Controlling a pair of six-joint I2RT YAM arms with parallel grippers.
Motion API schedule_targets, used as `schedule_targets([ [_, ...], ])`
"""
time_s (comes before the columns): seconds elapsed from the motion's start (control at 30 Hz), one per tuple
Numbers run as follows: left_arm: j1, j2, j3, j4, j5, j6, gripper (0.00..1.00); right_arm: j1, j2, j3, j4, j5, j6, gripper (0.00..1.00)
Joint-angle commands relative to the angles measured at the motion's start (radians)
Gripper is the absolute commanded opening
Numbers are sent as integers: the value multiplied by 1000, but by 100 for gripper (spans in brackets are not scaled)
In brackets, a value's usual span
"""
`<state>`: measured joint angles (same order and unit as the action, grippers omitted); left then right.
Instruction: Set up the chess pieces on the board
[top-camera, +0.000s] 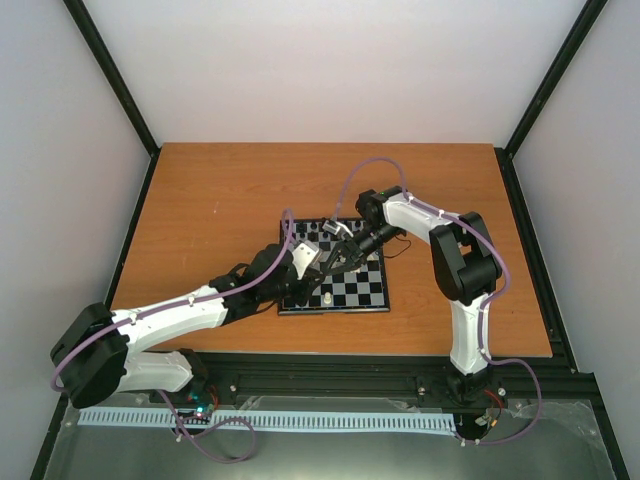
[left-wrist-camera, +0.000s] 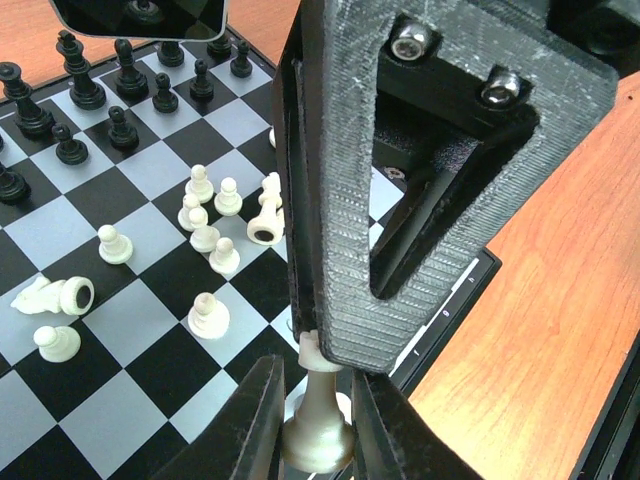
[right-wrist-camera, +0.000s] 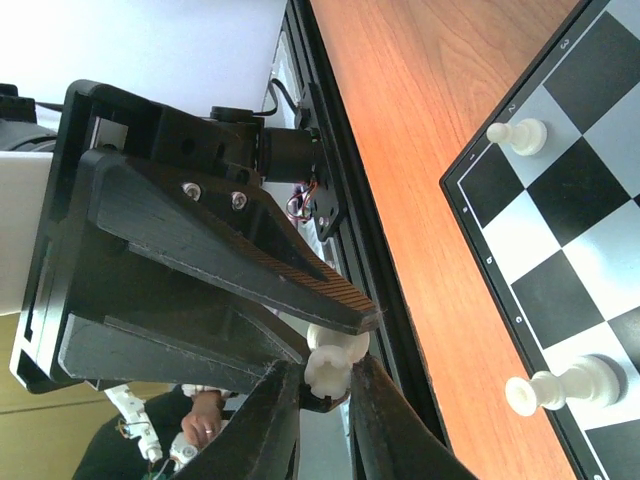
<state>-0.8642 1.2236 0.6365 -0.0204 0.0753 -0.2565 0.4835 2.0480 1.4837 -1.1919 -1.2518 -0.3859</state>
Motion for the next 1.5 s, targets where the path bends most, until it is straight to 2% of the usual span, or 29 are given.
schedule_targets([
  [0.0, -5, -17, 9, 99, 24, 22, 9, 21, 16, 6, -9, -39, -27, 15],
  [0.2, -6, -10, 15, 85, -15, 6, 17, 20, 10, 21, -4, -11, -32, 12],
  [0.47, -6, -60, -2, 75, -79, -25, 47, -26, -53, -1, 100, 119, 37, 11],
  [0.57, -5, -84, -12, 76, -94, -34, 54, -49, -85, -28, 142, 204, 54, 11],
  [0.73, -6, -112, -28, 73, -130, -49, 57, -68, -155, -92, 202, 333, 60, 11],
  [0.9, -3, -133, -43, 50, -237, -72, 57, -69, -272, -187, 270, 522, 50, 11],
  [1.13, 3, -142, -51, 43, -266, -86, 57, -71, -435, -344, 346, 753, 14, 11],
  [1.3, 4, -123, -45, 39, -252, -89, 56, -71, -477, -438, 367, 825, -10, 10],
  [1.47, 4, -107, -40, 34, -253, -91, 56, -71, -492, -489, 371, 829, -36, 10],
])
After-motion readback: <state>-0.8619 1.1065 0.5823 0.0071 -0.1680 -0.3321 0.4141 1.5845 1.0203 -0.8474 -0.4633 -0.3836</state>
